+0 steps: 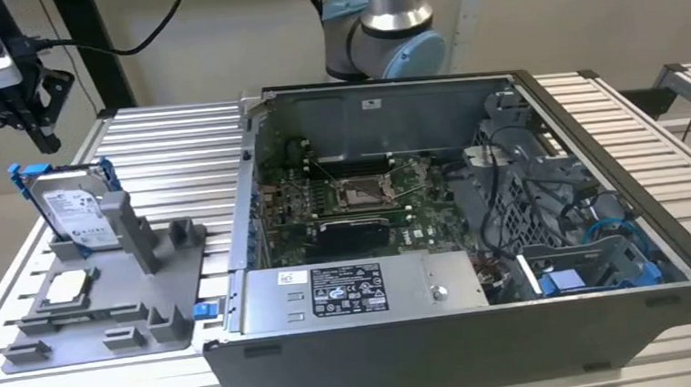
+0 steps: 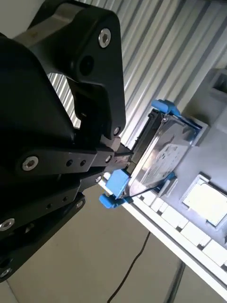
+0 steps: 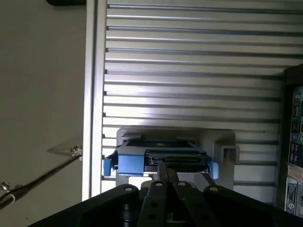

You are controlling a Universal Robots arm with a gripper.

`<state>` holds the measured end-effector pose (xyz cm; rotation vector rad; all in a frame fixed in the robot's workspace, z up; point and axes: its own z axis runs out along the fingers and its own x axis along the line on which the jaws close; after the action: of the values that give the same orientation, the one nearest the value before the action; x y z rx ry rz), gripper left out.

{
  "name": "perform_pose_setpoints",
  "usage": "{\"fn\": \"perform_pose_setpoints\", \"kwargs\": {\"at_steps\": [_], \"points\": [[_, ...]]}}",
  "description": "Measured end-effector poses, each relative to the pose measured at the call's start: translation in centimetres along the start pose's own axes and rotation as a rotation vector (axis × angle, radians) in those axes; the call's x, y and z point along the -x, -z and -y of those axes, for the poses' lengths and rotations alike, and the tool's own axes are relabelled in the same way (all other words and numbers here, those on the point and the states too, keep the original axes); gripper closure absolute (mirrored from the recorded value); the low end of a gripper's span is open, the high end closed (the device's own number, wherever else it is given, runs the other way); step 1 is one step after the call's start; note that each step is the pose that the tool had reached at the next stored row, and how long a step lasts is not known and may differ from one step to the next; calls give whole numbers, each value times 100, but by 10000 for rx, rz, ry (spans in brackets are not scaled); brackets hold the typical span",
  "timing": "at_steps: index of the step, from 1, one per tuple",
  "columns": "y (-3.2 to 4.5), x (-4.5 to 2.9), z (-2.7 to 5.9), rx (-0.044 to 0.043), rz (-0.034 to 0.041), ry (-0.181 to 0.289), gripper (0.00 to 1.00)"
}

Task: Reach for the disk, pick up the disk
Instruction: 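Reach for the disk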

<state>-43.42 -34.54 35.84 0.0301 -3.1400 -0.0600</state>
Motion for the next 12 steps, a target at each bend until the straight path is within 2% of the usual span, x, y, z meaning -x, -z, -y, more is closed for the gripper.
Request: {"fn": "perform_pose_setpoints", "kwargs": {"at_steps": [8, 12], "points": [[-11, -277, -14, 0, -23, 12, 100], [-11, -293, 2, 0, -23, 13, 100]]}}
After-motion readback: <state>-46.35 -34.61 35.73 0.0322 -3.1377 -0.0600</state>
